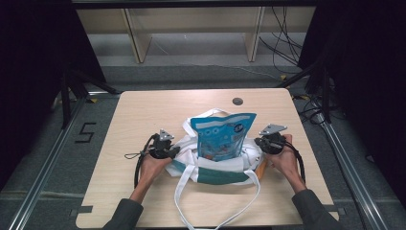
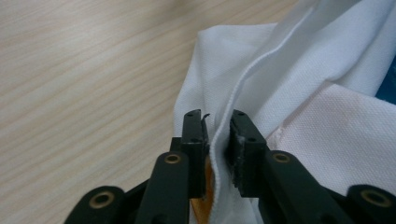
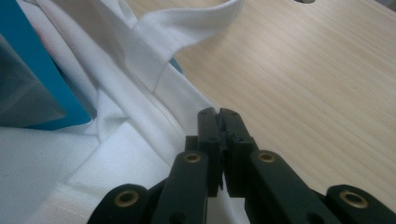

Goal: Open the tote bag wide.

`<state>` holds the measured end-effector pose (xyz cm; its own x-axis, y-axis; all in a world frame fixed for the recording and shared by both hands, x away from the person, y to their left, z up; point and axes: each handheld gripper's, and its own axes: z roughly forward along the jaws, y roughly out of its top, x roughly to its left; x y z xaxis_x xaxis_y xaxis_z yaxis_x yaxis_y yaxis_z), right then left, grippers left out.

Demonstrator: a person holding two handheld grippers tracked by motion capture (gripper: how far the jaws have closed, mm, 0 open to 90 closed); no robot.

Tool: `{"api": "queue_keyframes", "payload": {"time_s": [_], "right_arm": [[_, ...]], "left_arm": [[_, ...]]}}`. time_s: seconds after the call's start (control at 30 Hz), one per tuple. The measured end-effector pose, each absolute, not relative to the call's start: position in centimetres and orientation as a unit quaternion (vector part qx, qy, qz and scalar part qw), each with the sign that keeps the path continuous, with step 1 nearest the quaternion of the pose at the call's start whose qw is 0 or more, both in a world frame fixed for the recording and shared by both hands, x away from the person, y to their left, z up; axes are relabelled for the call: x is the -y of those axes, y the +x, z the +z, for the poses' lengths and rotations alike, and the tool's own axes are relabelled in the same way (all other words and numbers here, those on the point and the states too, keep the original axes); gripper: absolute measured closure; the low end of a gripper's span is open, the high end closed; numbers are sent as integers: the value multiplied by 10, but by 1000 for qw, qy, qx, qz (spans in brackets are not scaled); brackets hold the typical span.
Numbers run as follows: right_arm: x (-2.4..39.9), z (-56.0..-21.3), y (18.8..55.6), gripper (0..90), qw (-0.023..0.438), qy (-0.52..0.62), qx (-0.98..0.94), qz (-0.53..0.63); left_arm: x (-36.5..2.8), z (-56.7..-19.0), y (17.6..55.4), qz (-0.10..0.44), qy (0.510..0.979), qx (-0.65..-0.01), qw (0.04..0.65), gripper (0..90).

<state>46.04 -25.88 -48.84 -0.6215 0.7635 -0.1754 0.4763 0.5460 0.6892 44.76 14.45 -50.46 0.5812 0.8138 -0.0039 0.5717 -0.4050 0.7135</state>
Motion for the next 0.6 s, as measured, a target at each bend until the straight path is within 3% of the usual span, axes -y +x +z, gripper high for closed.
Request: {"api": "queue_keyframes", "payload": {"time_s": [0.6], "right_arm": [[262, -491, 498, 850, 247, 390, -820, 340]], "left_arm": [[-145, -506, 476, 175, 789, -455, 374, 753]]}}
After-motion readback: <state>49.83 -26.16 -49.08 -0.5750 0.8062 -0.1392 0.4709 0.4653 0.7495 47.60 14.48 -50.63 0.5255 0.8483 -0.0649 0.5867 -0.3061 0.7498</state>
